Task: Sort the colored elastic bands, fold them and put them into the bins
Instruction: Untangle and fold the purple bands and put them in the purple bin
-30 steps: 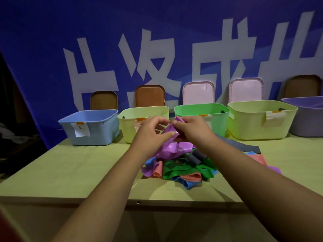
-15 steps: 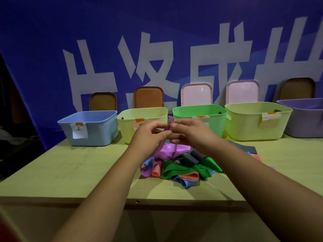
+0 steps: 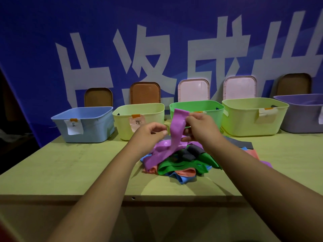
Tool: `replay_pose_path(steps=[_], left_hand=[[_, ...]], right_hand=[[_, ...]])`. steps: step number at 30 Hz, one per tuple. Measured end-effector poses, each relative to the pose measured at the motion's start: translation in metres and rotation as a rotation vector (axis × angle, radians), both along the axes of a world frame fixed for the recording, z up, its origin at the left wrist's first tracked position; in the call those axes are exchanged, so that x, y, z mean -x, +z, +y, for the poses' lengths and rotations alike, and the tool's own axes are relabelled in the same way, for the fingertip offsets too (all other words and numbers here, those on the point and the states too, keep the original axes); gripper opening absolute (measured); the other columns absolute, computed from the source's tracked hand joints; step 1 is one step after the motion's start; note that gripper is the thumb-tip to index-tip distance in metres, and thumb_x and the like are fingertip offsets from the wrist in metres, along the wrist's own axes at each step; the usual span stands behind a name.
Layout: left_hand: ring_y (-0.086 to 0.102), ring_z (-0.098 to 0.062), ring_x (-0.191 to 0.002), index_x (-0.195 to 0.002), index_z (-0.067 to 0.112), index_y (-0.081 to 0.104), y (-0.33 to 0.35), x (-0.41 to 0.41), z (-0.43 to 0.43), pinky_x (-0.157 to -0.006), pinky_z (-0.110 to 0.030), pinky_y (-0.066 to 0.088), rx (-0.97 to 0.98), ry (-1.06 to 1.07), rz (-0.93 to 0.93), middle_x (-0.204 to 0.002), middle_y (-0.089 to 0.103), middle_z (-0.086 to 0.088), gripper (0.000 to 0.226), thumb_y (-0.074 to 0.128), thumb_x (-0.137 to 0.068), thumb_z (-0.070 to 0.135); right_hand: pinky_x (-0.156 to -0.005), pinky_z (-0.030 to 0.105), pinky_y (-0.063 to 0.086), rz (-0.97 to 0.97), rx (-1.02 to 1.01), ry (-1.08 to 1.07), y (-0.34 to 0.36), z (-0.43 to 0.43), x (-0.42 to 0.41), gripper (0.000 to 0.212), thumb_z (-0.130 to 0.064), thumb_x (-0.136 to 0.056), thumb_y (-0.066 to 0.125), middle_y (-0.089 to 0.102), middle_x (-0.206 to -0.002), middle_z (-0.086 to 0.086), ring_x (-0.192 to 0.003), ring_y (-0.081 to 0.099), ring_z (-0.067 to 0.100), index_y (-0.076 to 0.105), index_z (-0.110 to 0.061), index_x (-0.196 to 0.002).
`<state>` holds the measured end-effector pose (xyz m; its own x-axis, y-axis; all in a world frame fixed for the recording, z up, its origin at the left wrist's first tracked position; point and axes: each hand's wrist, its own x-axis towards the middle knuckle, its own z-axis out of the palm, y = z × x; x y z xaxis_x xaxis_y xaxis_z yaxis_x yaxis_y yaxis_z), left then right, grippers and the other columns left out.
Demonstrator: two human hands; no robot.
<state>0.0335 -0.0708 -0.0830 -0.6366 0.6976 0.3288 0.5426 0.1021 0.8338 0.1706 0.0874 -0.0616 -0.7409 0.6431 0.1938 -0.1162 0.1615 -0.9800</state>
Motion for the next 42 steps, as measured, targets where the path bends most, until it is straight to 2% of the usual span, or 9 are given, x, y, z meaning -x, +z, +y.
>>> replay_pose_path(steps=[7, 10, 14, 20, 26, 29, 33, 37, 42], left_hand=[[0.067, -0.005, -0.109, -0.128, 0.035, 0.071, -0.007, -0.008, 0.010, -0.095, -0.033, 0.055, 0.292, -0.087, 0.095, -0.117, 0.073, 0.017, 0.033, 0.059, -0.104, 0.054], [0.064, -0.003, -0.113, -0.134, 0.035, 0.068, -0.013, -0.010, 0.019, -0.099, -0.034, 0.055, 0.356, -0.098, 0.139, -0.125, 0.070, 0.019, 0.047, 0.064, -0.098, 0.064], [0.066, -0.011, -0.118, -0.144, 0.026, 0.061, -0.023, -0.012, 0.034, -0.104, -0.037, 0.057, 0.409, -0.068, 0.204, -0.136, 0.068, 0.009, 0.059, 0.081, -0.093, 0.046], [0.069, -0.012, -0.097, -0.132, 0.024, 0.065, -0.023, -0.009, 0.047, -0.073, -0.024, 0.056, 0.332, 0.000, 0.086, -0.109, 0.071, 0.006, 0.048, 0.086, -0.089, 0.020], [0.073, -0.017, -0.088, -0.110, 0.030, 0.081, -0.012, -0.009, 0.050, -0.077, -0.036, 0.062, 0.211, 0.015, 0.128, -0.096, 0.078, 0.007, 0.016, 0.077, -0.097, 0.020], [0.074, -0.017, -0.086, -0.106, 0.031, 0.080, -0.003, -0.011, 0.051, -0.076, -0.038, 0.063, 0.110, 0.033, 0.116, -0.093, 0.078, 0.009, 0.015, 0.074, -0.099, 0.020], [0.077, -0.024, -0.094, -0.102, 0.031, 0.082, 0.006, -0.011, 0.053, -0.093, -0.052, 0.062, -0.015, 0.006, -0.025, -0.095, 0.081, 0.007, 0.008, 0.076, -0.099, 0.027], [0.077, -0.032, -0.101, -0.103, 0.026, 0.083, 0.015, -0.019, 0.061, -0.101, -0.060, 0.059, -0.142, -0.097, -0.184, -0.104, 0.082, -0.006, 0.010, 0.075, -0.100, 0.023], [0.075, -0.025, -0.094, -0.110, 0.012, 0.081, 0.029, -0.036, 0.081, -0.091, -0.043, 0.061, -0.239, -0.177, -0.305, -0.106, 0.082, -0.014, 0.014, 0.075, -0.100, 0.020]], right_hand=[[-0.068, 0.057, 0.067, 0.068, 0.097, -0.239, -0.001, 0.042, -0.013, 0.029, -0.011, -0.109, 0.040, 0.078, -0.102, 0.019, -0.083, 0.081, 0.034, 0.068, -0.012, -0.112], [-0.068, 0.044, 0.068, 0.151, 0.126, -0.335, 0.002, 0.053, -0.018, 0.026, -0.012, -0.113, 0.039, 0.074, -0.109, 0.017, -0.089, 0.080, 0.029, 0.064, -0.009, -0.119], [-0.072, 0.042, 0.068, 0.186, 0.048, -0.365, -0.001, 0.061, -0.024, 0.026, -0.016, -0.115, 0.043, 0.074, -0.110, 0.013, -0.093, 0.080, 0.028, 0.067, -0.017, -0.122], [-0.070, 0.041, 0.067, -0.031, -0.243, -0.291, -0.022, 0.056, -0.029, 0.025, -0.022, -0.112, 0.050, 0.078, -0.104, 0.005, -0.084, 0.079, 0.024, 0.073, -0.030, -0.119], [-0.081, 0.030, 0.057, -0.231, -0.607, -0.092, -0.028, 0.039, -0.033, 0.025, -0.030, -0.110, 0.058, 0.078, -0.107, -0.011, -0.095, 0.069, 0.007, 0.079, -0.037, -0.122], [-0.085, 0.025, 0.058, -0.206, -0.591, -0.003, -0.027, 0.034, -0.034, 0.026, -0.031, -0.110, 0.060, 0.076, -0.115, -0.011, -0.102, 0.068, 0.004, 0.075, -0.036, -0.130], [-0.085, 0.010, 0.052, -0.129, -0.613, 0.047, -0.024, 0.037, -0.033, 0.045, -0.033, -0.102, 0.074, 0.070, -0.130, -0.016, -0.110, 0.066, -0.004, 0.064, -0.041, -0.145], [-0.078, 0.014, 0.057, -0.029, -0.534, 0.026, -0.018, 0.042, -0.033, 0.049, -0.026, -0.095, 0.083, 0.071, -0.123, -0.011, -0.101, 0.071, -0.003, 0.066, -0.041, -0.138], [-0.082, 0.033, 0.065, 0.044, -0.538, -0.165, -0.008, 0.054, -0.041, 0.037, -0.013, -0.097, 0.074, 0.075, -0.108, -0.008, -0.093, 0.076, 0.008, 0.070, -0.040, -0.122]])
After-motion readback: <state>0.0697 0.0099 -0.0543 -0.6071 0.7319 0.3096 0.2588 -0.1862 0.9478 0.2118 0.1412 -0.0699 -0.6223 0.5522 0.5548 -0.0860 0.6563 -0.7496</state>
